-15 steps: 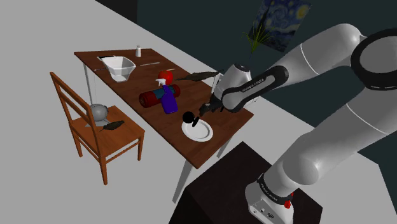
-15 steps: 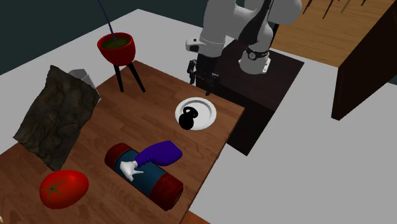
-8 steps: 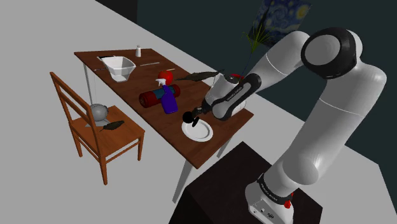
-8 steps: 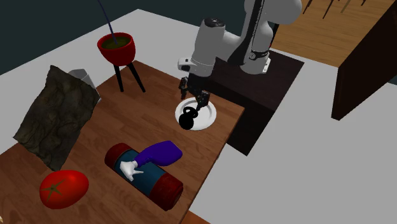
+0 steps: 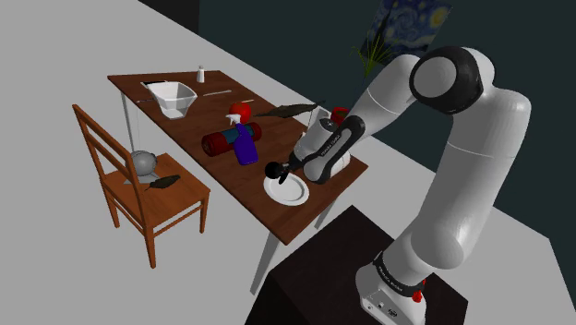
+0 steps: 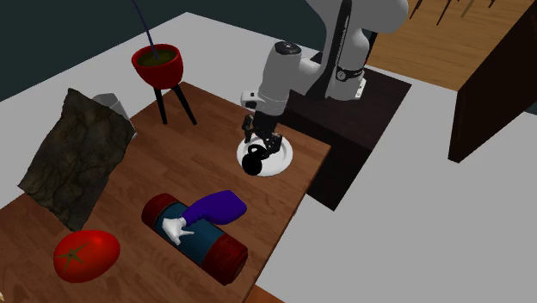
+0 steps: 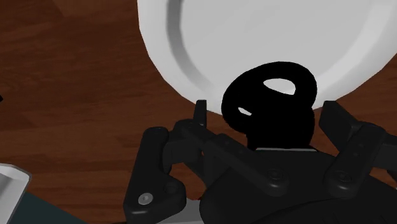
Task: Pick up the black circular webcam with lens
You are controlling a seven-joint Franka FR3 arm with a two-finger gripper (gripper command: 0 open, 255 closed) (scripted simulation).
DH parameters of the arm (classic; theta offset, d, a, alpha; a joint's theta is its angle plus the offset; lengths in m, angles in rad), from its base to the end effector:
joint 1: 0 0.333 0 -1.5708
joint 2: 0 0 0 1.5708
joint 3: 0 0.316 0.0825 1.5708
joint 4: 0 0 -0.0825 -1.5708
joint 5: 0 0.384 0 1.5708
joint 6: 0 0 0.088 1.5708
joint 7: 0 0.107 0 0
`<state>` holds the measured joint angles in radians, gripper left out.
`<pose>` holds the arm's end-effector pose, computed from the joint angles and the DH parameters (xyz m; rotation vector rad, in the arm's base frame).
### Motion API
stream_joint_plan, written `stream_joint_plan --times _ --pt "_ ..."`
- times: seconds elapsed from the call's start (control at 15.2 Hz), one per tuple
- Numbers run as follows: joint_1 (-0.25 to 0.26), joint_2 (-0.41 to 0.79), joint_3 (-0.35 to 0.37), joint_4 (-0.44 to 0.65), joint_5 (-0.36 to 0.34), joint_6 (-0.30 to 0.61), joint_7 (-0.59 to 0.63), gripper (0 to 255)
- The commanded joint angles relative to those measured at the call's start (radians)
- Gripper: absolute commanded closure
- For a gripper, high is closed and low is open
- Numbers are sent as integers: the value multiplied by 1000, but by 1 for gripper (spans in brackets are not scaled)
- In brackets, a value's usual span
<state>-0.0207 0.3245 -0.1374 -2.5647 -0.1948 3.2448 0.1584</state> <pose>0.4696 -0.0587 0.1855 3.0334 -0.1581 0.5413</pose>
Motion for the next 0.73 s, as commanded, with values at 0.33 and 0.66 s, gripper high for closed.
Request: stream_joint_plan --times 0.33,0.66 --pt "5 7 -4 1 1 7 1 255" --pt "0 -10 1 -1 0 -8 0 255"
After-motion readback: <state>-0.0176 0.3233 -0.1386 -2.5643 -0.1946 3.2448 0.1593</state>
